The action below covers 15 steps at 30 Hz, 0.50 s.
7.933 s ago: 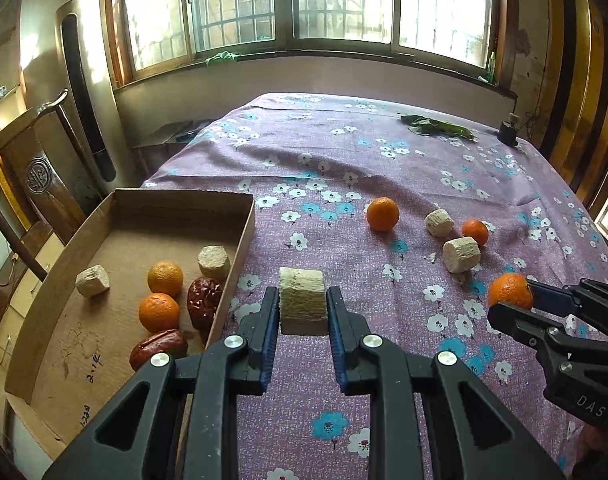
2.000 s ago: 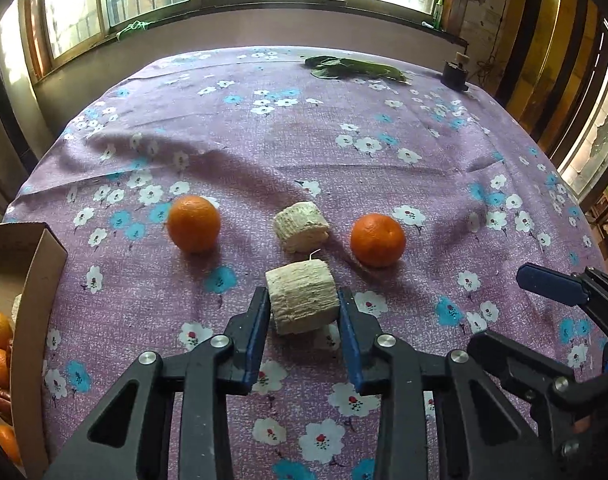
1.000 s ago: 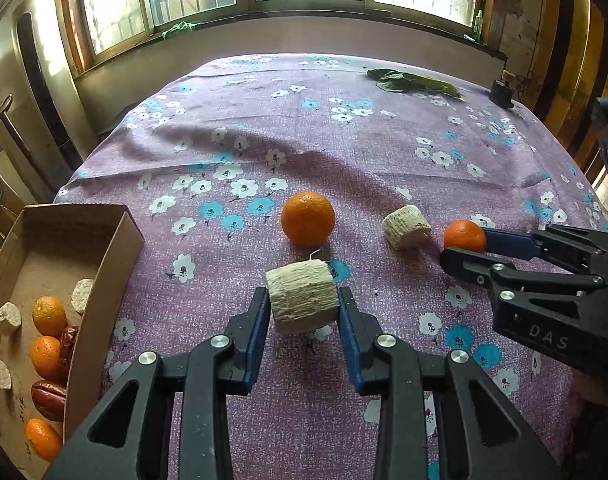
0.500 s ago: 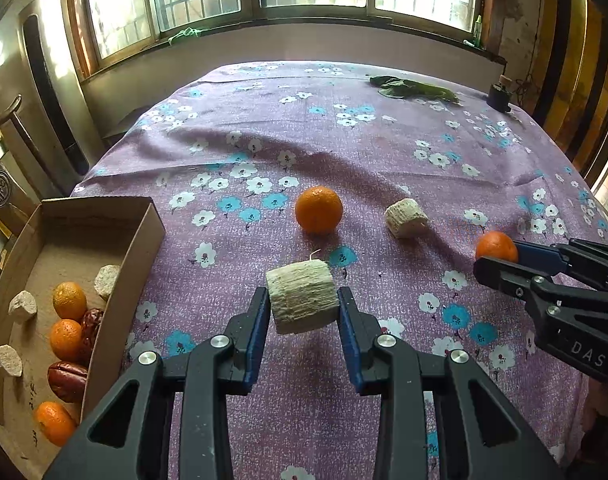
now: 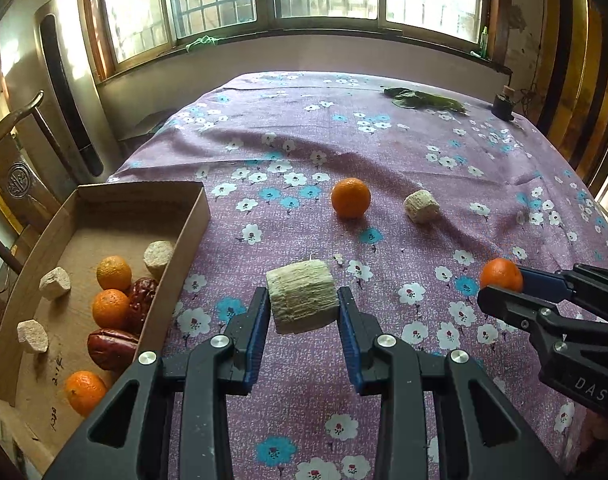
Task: Organize fruits
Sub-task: 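Carry the held block and orange over the cardboard box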
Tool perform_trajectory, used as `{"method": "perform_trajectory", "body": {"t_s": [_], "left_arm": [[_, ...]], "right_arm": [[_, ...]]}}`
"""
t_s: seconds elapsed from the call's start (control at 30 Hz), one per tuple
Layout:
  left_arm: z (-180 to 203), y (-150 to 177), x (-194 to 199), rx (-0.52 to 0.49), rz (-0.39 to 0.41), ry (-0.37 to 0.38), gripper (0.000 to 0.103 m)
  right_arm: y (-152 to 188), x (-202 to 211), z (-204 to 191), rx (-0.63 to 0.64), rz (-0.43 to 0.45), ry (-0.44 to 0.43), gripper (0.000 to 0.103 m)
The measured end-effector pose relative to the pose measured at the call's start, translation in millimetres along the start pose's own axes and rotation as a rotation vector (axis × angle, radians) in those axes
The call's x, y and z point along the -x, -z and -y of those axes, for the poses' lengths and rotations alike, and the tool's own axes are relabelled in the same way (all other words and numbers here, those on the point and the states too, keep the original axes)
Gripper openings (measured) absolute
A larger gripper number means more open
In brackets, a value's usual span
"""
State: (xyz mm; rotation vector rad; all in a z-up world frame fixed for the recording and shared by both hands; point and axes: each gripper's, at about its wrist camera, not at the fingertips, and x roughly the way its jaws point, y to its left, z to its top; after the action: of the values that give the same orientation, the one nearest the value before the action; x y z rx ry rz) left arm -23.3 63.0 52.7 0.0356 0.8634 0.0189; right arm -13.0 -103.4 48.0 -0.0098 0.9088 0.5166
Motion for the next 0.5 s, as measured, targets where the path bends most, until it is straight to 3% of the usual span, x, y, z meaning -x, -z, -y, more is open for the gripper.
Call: {"method": "perform_trajectory", "body": {"t_s": [0.5], "left_arm": [[-44.0,9.2,29.5,0.05,0.055,-0.05,0.033]], "right_arm": [[-8.6,-1.5,-59.5,0.108,-0.009,-0.028,0.037]]}}
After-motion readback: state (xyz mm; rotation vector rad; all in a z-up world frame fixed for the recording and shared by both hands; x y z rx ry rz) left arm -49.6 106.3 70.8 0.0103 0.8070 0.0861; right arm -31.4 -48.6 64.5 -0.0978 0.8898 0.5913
